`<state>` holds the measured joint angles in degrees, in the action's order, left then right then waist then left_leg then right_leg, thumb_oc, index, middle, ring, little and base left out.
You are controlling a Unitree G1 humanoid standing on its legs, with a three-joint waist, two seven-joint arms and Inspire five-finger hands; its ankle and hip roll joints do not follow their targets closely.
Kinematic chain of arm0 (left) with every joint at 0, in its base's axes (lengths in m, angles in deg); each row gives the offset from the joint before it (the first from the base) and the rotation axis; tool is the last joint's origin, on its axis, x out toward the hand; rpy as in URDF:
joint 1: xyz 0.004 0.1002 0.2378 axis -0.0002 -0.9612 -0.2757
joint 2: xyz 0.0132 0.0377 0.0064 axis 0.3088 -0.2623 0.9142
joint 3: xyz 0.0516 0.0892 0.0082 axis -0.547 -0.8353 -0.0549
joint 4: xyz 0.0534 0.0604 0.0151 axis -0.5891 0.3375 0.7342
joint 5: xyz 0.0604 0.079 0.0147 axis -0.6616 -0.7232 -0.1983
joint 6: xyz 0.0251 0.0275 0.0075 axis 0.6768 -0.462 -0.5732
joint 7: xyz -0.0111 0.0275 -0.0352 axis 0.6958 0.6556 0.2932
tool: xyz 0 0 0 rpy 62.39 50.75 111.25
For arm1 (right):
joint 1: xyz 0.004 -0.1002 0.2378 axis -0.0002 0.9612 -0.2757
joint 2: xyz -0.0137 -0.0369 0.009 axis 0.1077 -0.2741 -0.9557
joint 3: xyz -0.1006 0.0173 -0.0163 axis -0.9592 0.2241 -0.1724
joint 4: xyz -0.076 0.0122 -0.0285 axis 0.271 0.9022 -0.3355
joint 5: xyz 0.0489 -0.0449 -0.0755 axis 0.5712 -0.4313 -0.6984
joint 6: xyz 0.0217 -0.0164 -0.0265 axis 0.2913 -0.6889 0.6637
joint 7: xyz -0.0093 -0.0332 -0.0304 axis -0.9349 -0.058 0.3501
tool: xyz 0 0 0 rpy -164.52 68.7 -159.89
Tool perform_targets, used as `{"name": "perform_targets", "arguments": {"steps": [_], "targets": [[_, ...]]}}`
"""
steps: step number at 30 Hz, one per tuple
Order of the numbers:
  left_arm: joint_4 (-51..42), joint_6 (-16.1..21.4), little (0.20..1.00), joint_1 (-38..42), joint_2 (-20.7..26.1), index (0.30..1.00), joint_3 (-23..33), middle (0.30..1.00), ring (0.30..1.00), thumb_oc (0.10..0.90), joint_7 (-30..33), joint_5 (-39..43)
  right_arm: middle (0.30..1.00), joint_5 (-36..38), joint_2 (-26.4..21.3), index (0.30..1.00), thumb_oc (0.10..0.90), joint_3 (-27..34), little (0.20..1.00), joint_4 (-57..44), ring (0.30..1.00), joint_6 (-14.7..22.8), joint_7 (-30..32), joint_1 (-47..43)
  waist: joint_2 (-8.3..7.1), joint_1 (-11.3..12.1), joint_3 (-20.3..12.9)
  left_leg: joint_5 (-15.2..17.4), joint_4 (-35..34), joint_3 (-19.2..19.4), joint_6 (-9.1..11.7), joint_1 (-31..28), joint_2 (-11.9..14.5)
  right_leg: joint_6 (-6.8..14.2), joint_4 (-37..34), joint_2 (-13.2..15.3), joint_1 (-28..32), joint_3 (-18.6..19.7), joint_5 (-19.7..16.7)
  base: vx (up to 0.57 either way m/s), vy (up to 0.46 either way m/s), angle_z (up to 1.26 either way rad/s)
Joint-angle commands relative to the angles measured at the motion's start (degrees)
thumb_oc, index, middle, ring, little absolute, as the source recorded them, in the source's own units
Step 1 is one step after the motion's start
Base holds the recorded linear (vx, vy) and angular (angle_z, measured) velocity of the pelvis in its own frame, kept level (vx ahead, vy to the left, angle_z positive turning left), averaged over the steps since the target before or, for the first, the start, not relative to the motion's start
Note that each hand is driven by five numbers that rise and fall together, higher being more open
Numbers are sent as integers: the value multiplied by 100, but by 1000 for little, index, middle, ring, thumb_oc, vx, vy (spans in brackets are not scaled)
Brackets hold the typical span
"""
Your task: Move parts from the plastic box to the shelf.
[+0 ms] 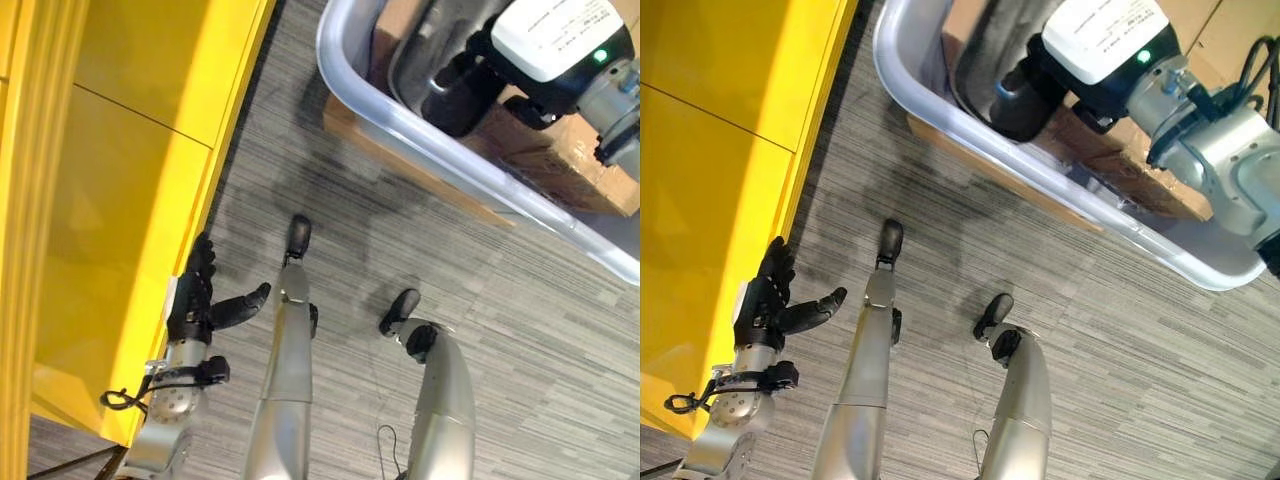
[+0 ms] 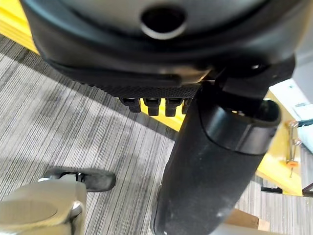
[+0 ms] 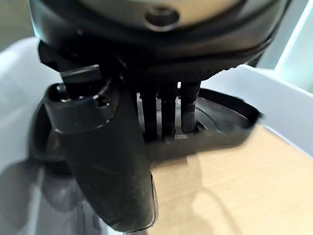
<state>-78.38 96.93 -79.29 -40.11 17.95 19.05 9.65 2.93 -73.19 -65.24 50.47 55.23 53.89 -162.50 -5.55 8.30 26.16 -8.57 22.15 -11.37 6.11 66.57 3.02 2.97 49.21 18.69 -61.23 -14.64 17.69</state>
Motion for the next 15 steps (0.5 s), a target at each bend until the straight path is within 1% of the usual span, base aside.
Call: {"name": "perform_targets", "arguments": {"steps": [1, 9, 15], "targets": [[-339, 355, 1000, 31, -14, 1000, 305, 1000, 1000, 900, 63, 93, 300, -392, 229, 300, 400, -442, 300, 841, 300, -291, -87, 127, 244, 188, 363, 1082, 715, -116, 282, -190, 402, 528, -1064, -12, 515, 513, -565, -25, -3, 13], [-240, 312, 1000, 135, 10, 1000, 198, 1000, 1000, 900, 35, 52, 300, -444, 260, 300, 400, 3, 300, 548, 300, -276, 24, 513, 241, 183, 363, 1010, 559, -72, 319, -508, 451, 558, -1218, 1, 885, 412, -611, -22, -3, 2], [-68, 229, 1000, 294, 31, 1000, 120, 1000, 1000, 900, -43, 46, 300, -366, 284, 300, 400, 375, 300, 399, 300, -296, 145, 711, 178, 189, 363, 932, 308, -34, 343, -1176, 494, 590, -1430, -9, 1585, 292, -675, -53, -8, 7]]}}
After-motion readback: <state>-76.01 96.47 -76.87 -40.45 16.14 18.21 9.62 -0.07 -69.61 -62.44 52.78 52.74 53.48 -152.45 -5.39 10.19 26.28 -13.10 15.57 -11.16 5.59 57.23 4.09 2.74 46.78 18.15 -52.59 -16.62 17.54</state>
